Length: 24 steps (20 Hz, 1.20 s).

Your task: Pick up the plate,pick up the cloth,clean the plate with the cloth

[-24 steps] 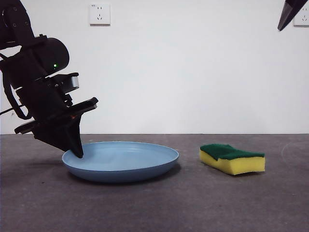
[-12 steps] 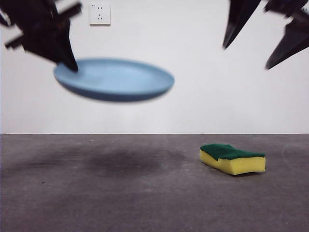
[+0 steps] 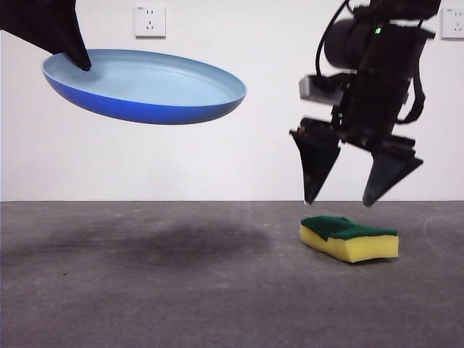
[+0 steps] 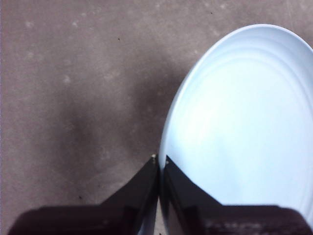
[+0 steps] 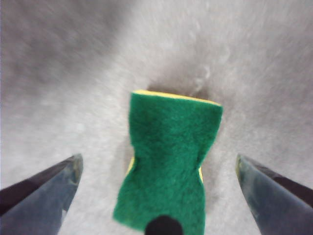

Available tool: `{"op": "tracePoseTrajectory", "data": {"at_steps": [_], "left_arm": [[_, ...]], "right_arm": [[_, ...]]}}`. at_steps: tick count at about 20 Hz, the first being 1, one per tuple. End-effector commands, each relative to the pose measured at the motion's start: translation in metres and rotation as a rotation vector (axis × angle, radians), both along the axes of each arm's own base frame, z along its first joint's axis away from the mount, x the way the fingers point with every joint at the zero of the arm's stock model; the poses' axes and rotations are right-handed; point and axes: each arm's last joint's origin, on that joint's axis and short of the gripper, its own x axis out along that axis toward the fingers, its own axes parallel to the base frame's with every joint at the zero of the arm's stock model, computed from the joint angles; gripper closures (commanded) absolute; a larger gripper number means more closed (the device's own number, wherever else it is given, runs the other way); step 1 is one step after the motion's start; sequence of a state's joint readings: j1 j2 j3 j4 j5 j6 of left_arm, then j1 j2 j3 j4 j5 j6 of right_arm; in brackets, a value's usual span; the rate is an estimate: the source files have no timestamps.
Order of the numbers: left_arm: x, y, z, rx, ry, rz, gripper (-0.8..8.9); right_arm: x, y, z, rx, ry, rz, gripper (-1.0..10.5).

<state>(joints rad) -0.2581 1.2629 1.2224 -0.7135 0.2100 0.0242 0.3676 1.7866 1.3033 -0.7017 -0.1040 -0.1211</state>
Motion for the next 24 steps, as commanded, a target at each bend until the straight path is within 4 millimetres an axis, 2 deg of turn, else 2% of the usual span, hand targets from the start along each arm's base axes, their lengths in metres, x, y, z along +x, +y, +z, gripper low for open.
{"op": "tracePoseTrajectory", "data": {"at_steps": [1,4,11,12,14,17,20,24], "left_arm": [[0.001,0.001,-0.001,0.004,-0.005,-0.002,8.22],[0.001,0.000,-0.001,0.004,-0.004,-0.003,8.22],[0.000,0.001,-0.001,0.013,-0.005,-0.010,8.22],[0.000,0.001,-0.001,0.019,-0.008,-0.016,8.22],[0.001,0.001,-0.001,0.020,-0.009,-0.017,8.22],[0.001,0.001,-0.001,0.022,-0.011,-0.015,8.22],[0.004,0.002,-0.002,0.059,-0.022,0.027,8.22],[0.015,-0.001,-0.013,0.079,0.013,0.039,8.22]], "right_arm": [[0.003,0.002,-0.013,-0.017,0.026,0.011,4.2],[0.006,0.004,-0.025,-0.028,0.060,0.014,5.1],[0.010,0.007,-0.047,-0.050,0.112,0.016,5.1],[0.011,0.007,-0.048,-0.051,0.114,0.015,5.5],[0.011,0.007,-0.048,-0.054,0.112,0.015,7.0],[0.010,0.007,-0.047,-0.054,0.114,0.012,7.8],[0.008,0.006,-0.036,-0.043,0.091,0.010,8.9],[-0.003,0.005,-0.001,0.002,0.011,0.003,8.9]]}}
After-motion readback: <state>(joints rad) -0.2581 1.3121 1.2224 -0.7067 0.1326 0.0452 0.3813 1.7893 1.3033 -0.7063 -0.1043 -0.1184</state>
